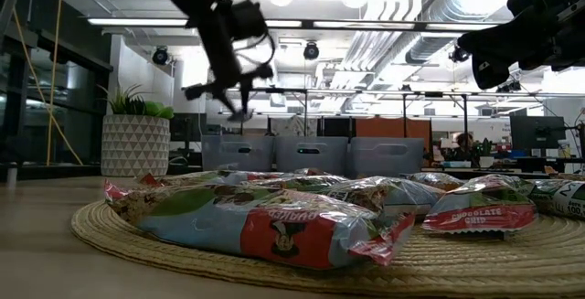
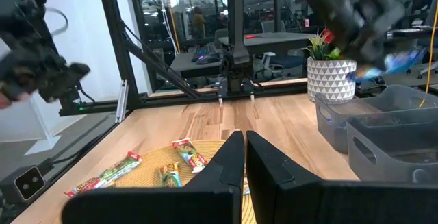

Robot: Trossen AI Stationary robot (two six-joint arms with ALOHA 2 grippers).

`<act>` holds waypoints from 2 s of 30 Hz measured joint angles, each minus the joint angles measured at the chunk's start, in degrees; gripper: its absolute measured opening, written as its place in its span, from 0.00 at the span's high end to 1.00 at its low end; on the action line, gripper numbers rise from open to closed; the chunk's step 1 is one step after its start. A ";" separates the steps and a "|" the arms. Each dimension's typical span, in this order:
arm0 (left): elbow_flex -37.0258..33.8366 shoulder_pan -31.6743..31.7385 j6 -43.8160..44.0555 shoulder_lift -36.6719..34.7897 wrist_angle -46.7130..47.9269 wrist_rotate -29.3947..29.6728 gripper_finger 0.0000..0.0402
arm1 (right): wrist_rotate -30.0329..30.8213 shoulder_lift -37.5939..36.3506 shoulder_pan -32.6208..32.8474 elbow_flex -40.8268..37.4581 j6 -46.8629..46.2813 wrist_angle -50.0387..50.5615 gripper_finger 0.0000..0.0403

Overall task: Pick and place Granola Bars by type
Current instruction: Put the blue granola bar into the left black bin

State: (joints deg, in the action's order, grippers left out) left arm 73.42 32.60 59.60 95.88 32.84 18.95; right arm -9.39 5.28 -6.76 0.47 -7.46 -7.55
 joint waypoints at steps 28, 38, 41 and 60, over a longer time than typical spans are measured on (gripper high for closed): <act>-3.76 0.03 -4.30 3.30 -7.22 -7.98 0.63 | 0.00 0.01 0.00 0.00 0.00 0.01 1.00; 2.05 -2.99 -10.51 3.28 -11.56 -12.28 0.62 | 0.00 0.00 -0.01 0.00 0.00 0.00 1.00; 5.86 -5.39 -13.12 3.26 -14.71 -14.74 0.62 | 0.00 0.00 -0.01 0.00 0.00 0.00 1.00; 16.68 -23.38 -2.13 3.19 -23.86 -29.14 0.62 | 0.00 0.01 -0.01 0.00 0.00 0.00 1.00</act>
State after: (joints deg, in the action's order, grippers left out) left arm 90.11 9.22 57.47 99.07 8.97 -10.20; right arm -9.39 5.29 -6.76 0.47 -7.46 -7.55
